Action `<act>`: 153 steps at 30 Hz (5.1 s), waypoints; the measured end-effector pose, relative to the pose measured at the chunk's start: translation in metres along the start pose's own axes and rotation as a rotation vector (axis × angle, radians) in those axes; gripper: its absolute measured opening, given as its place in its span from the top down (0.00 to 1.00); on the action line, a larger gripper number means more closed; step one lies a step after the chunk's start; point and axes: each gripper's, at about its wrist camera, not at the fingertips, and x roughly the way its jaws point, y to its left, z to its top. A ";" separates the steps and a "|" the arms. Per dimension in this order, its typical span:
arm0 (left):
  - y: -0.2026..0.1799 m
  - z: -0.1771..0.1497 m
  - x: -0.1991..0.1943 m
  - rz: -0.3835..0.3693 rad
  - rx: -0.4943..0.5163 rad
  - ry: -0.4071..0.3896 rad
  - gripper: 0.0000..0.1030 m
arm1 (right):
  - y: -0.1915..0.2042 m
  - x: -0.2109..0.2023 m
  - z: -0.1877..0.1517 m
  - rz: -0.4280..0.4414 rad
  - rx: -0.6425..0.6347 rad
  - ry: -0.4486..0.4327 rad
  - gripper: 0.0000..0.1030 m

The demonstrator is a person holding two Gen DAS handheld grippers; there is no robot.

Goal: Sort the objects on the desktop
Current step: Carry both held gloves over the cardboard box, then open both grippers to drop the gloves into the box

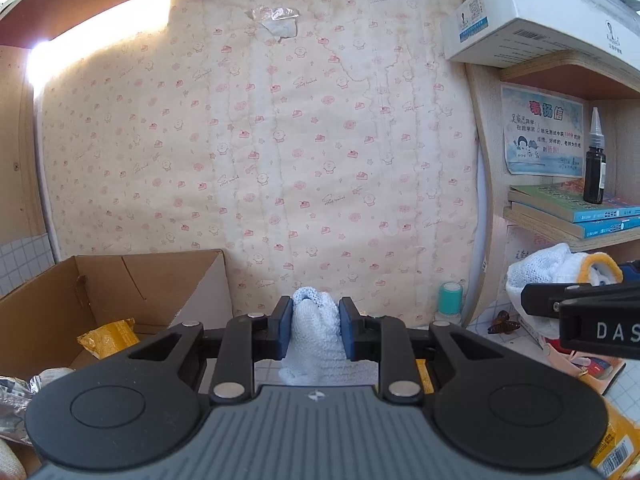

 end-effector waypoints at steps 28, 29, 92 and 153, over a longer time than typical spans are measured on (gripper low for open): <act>0.042 0.018 -0.098 0.043 -0.027 -0.094 0.75 | 0.038 -0.094 0.009 0.019 -0.037 -0.103 0.48; 0.043 0.018 -0.100 0.049 -0.027 -0.098 0.75 | 0.041 -0.095 0.009 0.020 -0.040 -0.102 0.48; 0.238 -0.010 -0.096 0.329 -0.201 -0.010 0.75 | 0.261 -0.035 0.035 0.348 -0.280 -0.072 0.48; 0.243 -0.006 -0.065 0.333 -0.193 0.031 0.74 | 0.293 0.003 0.036 0.401 -0.279 -0.015 0.48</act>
